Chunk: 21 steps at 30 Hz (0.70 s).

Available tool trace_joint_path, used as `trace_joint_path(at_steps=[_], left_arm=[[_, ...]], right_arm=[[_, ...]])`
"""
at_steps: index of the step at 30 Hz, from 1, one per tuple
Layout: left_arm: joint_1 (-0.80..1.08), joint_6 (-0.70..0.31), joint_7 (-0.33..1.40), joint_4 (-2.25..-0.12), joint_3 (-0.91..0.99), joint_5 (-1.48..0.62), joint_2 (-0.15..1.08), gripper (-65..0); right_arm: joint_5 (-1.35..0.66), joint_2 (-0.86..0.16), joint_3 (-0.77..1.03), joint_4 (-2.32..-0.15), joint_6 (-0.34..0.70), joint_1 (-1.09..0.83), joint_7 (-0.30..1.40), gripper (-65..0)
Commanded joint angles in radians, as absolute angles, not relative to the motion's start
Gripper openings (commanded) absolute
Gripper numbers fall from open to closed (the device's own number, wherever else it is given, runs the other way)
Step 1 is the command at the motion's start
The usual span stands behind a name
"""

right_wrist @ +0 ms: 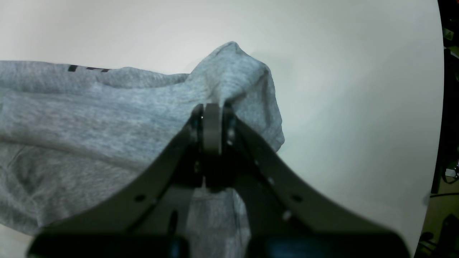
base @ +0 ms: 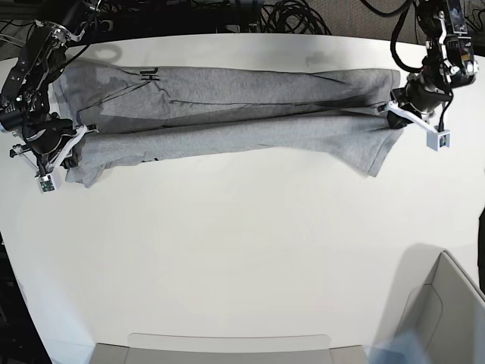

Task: Fold the T-shirt properly
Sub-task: 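Lower the folded edge onto the shirt and open both grippers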

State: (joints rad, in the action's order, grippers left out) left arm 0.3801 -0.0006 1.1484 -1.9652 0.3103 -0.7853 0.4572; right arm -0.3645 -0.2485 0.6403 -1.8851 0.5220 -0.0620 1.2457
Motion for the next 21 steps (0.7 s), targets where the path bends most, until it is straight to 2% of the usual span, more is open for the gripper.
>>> trace_joint_path(at_steps=[1, 11, 21], left_arm=[[0.397, 0.001, 1.135, -1.986, 0.318, -0.780, 0.472, -65.0], [0.469, 0.002, 1.135, -1.974, 0.222, -0.777, 0.473, -65.0], [0.472, 0.004, 1.127, -1.840, 0.200, -0.776, 0.472, -65.0]], right_arm=[[-0.367, -0.265, 0.648, -1.900, 0.526, -0.054, 1.233, -65.0], [-0.364, -0.265, 0.651, -1.899, 0.526, -0.093, 1.233, -65.0], [-0.360, -0.265, 0.653, -1.902, 0.526, -0.194, 1.228, -65.0]])
